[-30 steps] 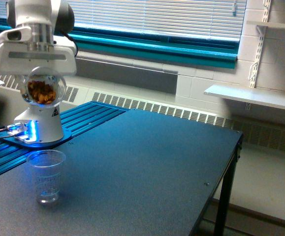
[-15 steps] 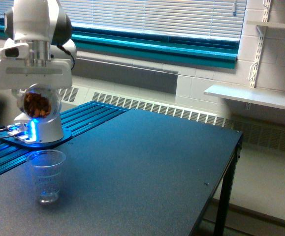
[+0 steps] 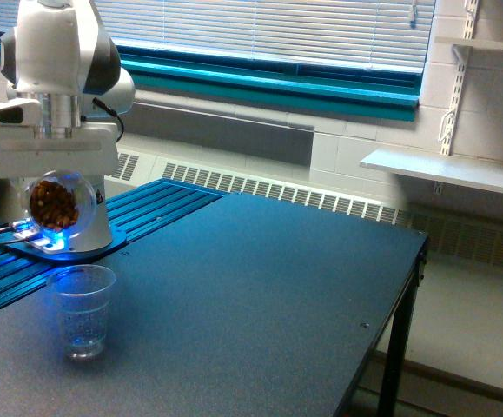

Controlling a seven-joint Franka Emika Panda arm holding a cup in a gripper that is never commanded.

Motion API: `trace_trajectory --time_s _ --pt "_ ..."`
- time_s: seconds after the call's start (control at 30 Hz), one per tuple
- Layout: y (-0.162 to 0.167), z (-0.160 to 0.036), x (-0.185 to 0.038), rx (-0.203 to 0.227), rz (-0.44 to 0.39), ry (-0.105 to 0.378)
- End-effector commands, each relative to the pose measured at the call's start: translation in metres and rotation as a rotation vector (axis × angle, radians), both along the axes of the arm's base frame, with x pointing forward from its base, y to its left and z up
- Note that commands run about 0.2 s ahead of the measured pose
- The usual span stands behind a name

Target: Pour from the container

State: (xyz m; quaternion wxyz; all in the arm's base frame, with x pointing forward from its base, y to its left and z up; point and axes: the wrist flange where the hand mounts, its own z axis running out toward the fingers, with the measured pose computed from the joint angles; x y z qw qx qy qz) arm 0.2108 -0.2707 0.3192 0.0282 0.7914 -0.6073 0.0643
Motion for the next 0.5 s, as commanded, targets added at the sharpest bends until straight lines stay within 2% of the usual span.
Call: trace_trajectory --time_s 0.03,0.3,0.5 --pt "0.008 -0.005 0.009 0.002 0.024 0.002" --pt "0.019 -0.014 0.013 0.020 0.057 0.032" --pt "0.018 -0.013 0.016 0.013 0.056 0.039"
